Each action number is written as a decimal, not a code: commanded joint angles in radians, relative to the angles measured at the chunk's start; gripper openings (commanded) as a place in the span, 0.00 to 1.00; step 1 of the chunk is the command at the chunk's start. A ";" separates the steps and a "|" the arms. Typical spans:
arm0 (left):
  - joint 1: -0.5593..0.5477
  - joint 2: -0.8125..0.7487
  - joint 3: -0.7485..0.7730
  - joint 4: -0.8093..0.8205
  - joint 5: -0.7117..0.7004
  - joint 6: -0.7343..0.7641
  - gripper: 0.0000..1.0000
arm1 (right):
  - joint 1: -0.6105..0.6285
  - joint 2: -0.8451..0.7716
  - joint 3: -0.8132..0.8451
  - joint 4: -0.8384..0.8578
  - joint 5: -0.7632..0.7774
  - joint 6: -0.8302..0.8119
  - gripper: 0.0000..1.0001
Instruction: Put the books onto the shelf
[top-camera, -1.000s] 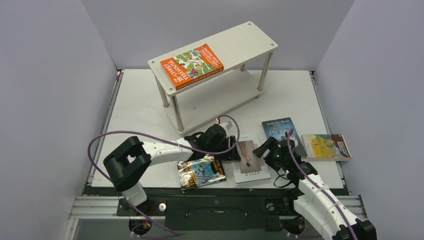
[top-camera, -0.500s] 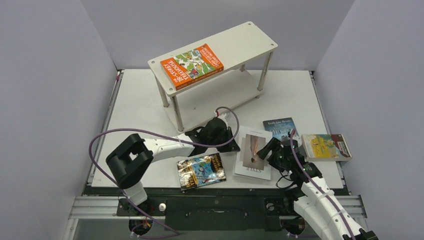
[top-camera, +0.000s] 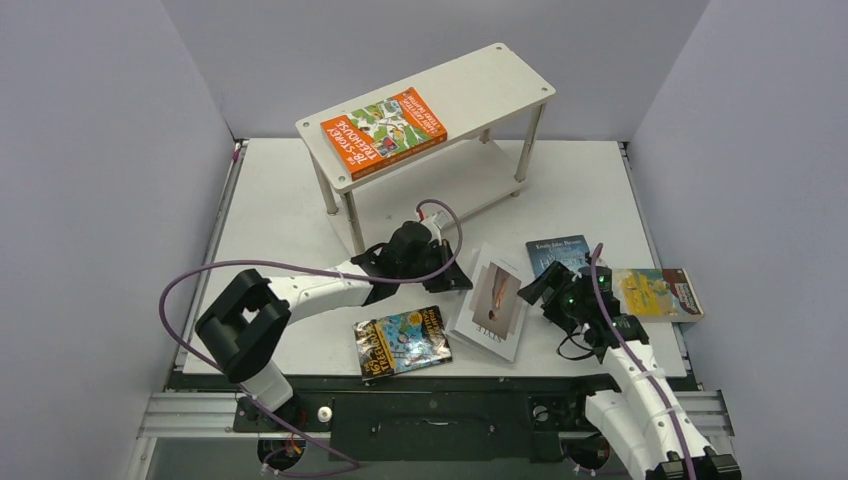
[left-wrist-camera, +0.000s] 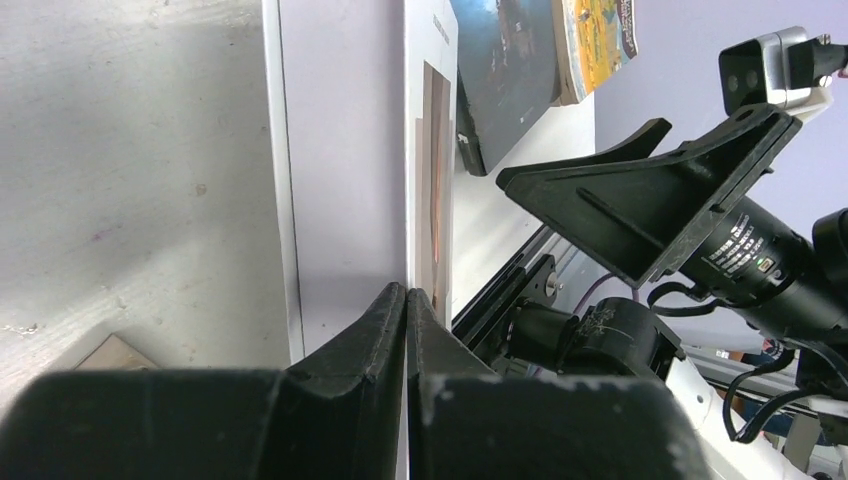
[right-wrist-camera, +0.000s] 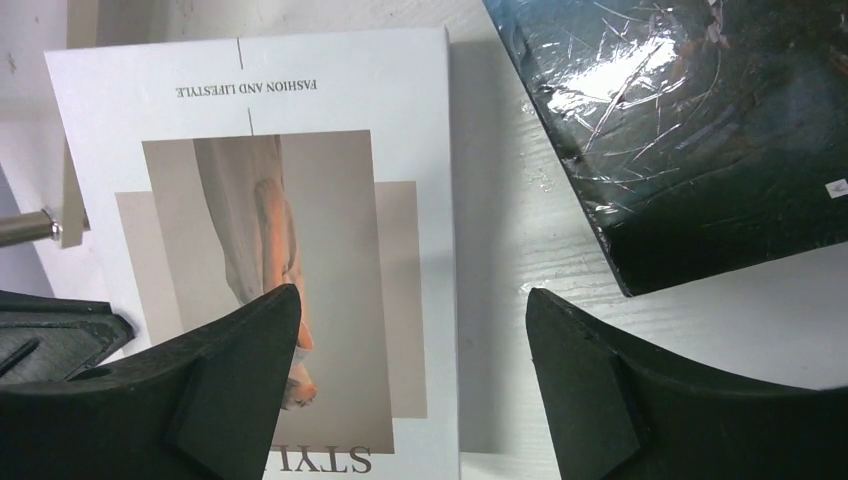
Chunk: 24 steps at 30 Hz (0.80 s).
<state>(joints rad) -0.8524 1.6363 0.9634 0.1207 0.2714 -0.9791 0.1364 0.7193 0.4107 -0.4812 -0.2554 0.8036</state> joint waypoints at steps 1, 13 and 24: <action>0.019 0.014 0.043 0.007 0.036 0.049 0.00 | -0.054 0.011 0.012 0.063 -0.093 -0.014 0.79; 0.029 0.157 0.143 -0.173 -0.053 0.208 0.13 | -0.101 0.007 -0.237 0.424 -0.264 0.230 0.77; 0.001 0.193 0.178 -0.224 -0.015 0.252 0.57 | -0.113 0.059 -0.256 0.389 -0.176 0.209 0.76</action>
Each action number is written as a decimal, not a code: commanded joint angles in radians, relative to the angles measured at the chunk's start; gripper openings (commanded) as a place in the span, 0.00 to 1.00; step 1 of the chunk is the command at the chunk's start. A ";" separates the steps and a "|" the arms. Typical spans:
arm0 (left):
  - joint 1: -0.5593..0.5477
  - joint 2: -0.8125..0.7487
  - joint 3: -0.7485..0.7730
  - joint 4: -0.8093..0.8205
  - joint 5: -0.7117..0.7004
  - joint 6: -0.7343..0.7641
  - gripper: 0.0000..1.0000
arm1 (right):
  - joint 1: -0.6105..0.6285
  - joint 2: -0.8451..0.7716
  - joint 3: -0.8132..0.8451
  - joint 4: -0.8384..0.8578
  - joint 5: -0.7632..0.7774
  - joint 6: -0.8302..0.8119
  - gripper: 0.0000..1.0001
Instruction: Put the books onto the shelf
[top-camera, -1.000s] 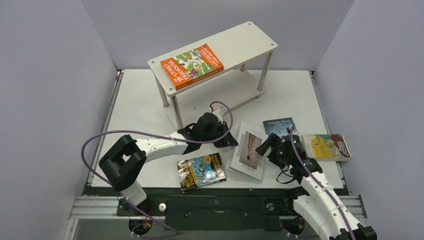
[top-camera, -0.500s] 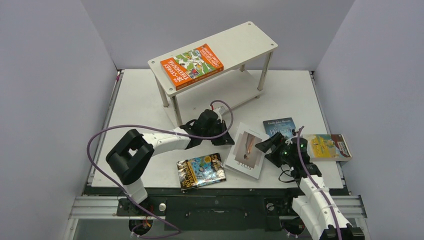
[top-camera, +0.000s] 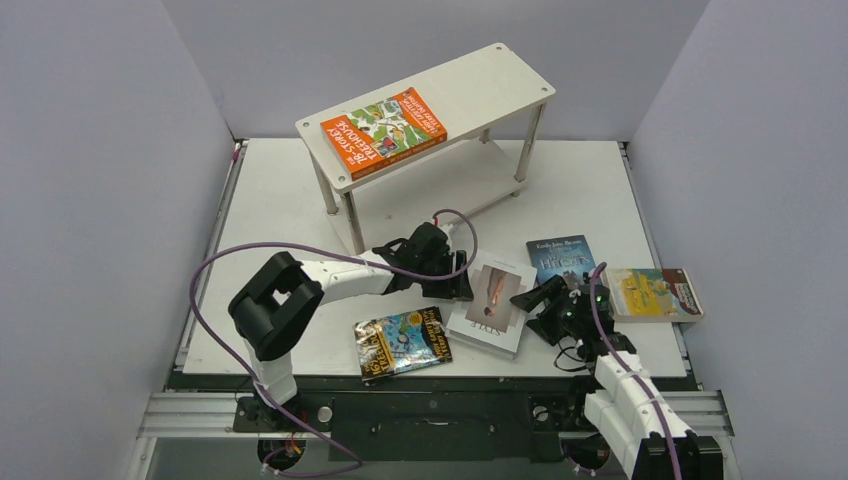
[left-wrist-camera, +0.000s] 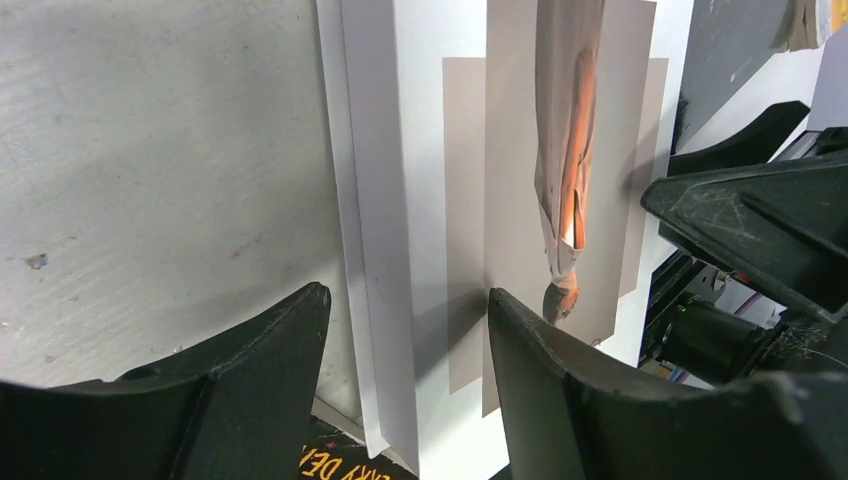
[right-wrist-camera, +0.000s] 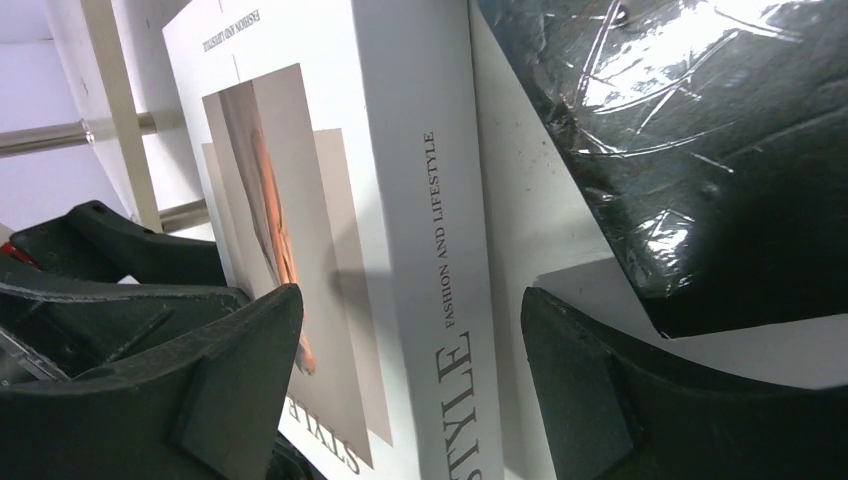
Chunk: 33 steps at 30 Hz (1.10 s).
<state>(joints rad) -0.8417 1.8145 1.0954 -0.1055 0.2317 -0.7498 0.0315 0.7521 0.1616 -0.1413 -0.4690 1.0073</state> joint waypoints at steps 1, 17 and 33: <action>-0.012 0.023 0.050 0.003 0.027 0.023 0.57 | -0.008 0.027 -0.009 0.048 0.038 0.008 0.76; -0.014 0.096 0.107 -0.001 0.084 0.019 0.54 | -0.008 -0.008 -0.154 0.222 -0.047 0.153 0.76; -0.013 0.162 0.150 0.063 0.196 -0.024 0.53 | -0.008 -0.096 -0.111 0.327 -0.180 0.282 0.73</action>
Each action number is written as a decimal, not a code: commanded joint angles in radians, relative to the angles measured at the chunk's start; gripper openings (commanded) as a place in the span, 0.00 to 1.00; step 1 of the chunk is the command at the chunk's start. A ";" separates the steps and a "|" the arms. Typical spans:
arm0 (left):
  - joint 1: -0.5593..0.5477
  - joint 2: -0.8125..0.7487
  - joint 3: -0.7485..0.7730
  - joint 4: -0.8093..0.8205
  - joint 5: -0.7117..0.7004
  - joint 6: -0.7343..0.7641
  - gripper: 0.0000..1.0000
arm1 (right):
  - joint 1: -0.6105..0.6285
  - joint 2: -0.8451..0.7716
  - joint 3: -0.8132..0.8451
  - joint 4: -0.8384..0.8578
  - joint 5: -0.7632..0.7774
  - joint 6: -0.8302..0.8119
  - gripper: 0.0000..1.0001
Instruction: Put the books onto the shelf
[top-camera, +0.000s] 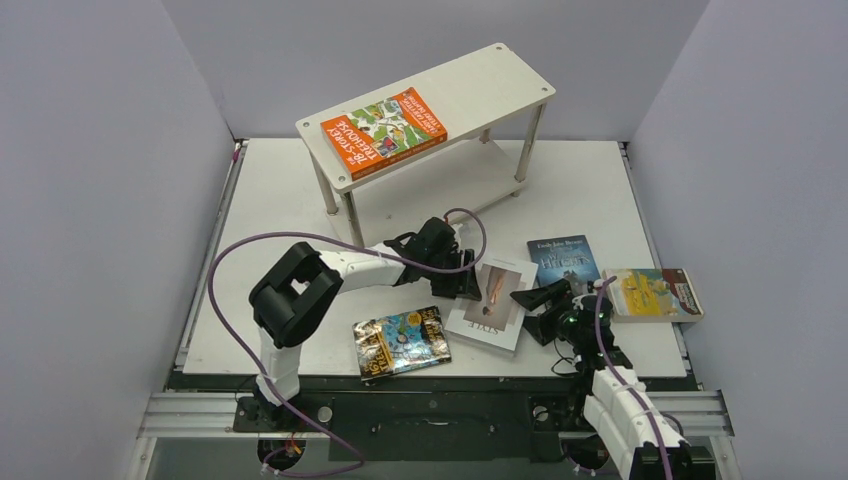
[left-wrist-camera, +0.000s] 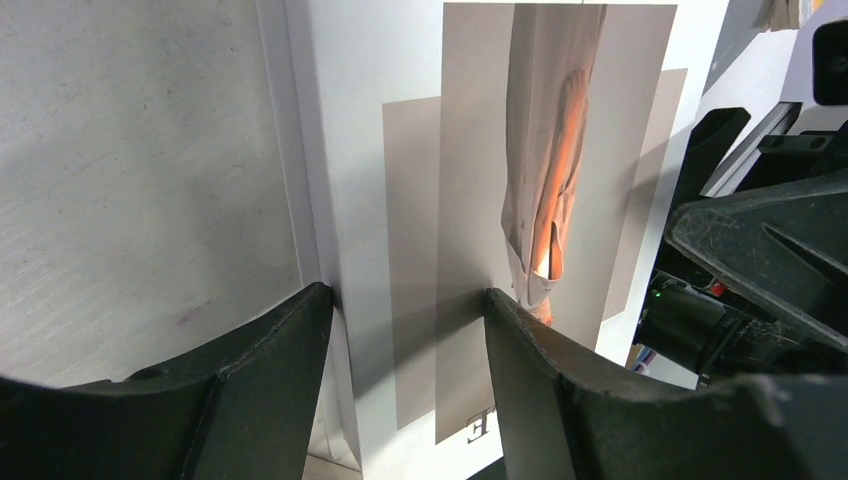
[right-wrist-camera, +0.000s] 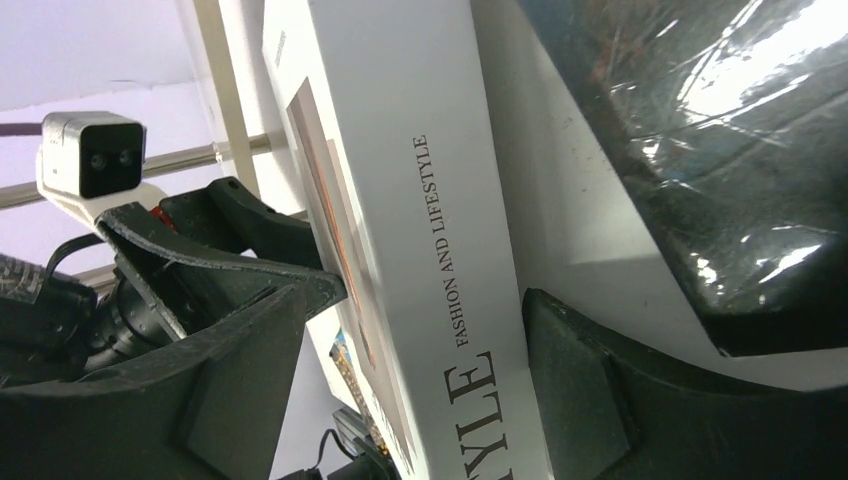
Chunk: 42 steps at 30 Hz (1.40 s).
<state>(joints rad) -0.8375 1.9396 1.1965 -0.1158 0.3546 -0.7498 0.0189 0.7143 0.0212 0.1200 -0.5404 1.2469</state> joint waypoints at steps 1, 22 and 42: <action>-0.017 0.037 0.052 0.076 0.079 -0.024 0.53 | 0.004 -0.069 0.047 0.053 -0.112 0.030 0.72; -0.075 -0.224 0.124 -0.192 -0.032 0.148 0.56 | -0.009 -0.119 0.357 -0.422 0.004 -0.344 0.00; -0.010 -0.945 0.144 -0.341 -0.231 0.317 0.62 | 0.127 0.176 0.408 0.368 0.293 0.071 0.00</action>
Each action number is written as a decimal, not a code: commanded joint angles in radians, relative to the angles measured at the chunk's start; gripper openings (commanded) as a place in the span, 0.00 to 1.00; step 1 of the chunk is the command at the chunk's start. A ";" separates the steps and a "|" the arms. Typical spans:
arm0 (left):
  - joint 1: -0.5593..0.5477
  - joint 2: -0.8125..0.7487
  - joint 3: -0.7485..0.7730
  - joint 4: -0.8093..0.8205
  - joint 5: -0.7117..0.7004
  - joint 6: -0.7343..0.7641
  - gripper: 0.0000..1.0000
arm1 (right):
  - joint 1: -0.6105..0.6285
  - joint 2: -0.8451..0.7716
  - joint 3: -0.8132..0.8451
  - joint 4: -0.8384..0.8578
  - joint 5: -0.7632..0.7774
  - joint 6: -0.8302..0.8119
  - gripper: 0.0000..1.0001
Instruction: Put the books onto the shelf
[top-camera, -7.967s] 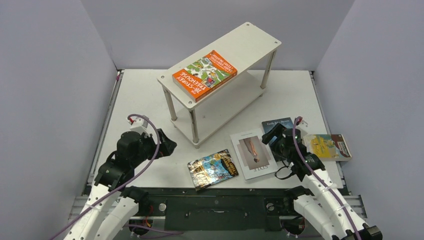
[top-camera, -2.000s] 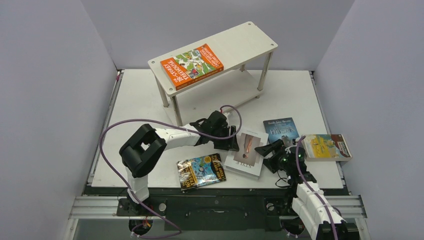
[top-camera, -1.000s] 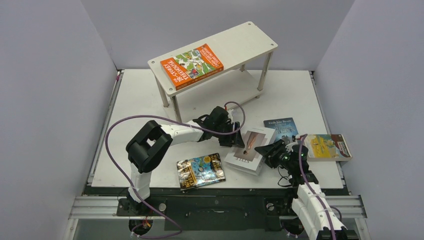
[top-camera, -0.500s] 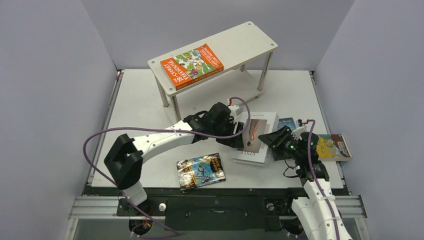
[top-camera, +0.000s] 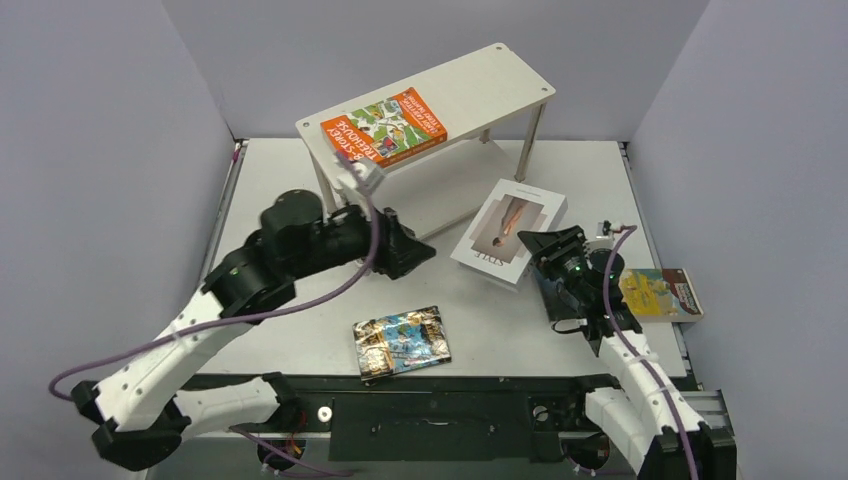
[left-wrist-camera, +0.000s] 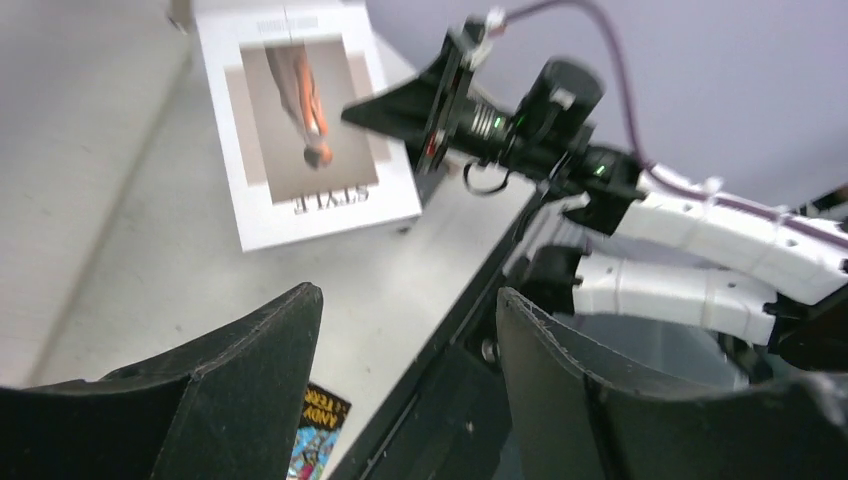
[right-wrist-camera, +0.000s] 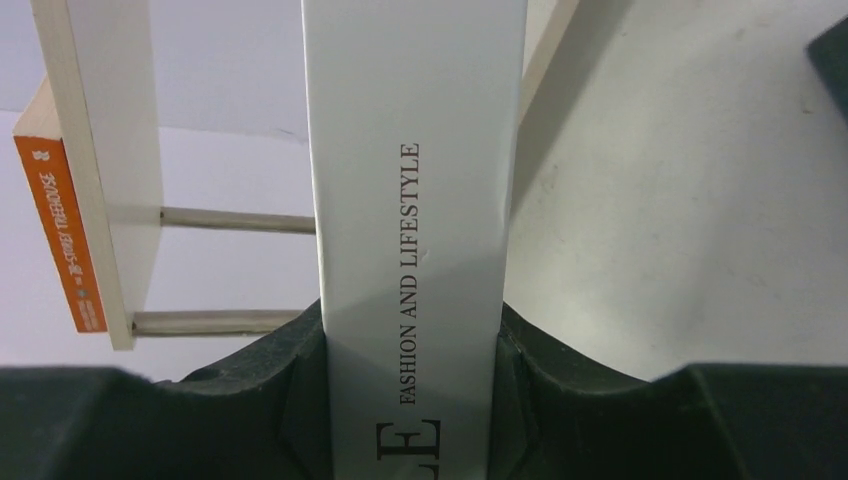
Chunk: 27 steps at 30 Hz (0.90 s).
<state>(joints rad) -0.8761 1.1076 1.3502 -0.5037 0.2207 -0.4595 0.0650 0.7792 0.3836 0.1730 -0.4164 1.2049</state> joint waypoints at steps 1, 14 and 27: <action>0.037 -0.150 -0.012 0.041 -0.141 0.028 0.62 | 0.111 0.139 0.061 0.349 0.204 0.126 0.00; 0.055 -0.306 -0.051 -0.023 -0.361 -0.029 0.60 | 0.405 0.729 0.274 0.814 0.780 0.356 0.00; 0.057 -0.355 -0.057 -0.072 -0.409 -0.046 0.60 | 0.482 0.992 0.474 0.713 1.043 0.465 0.00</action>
<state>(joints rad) -0.8234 0.7486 1.2926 -0.5591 -0.1589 -0.4965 0.5323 1.7782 0.8043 0.8753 0.4904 1.6257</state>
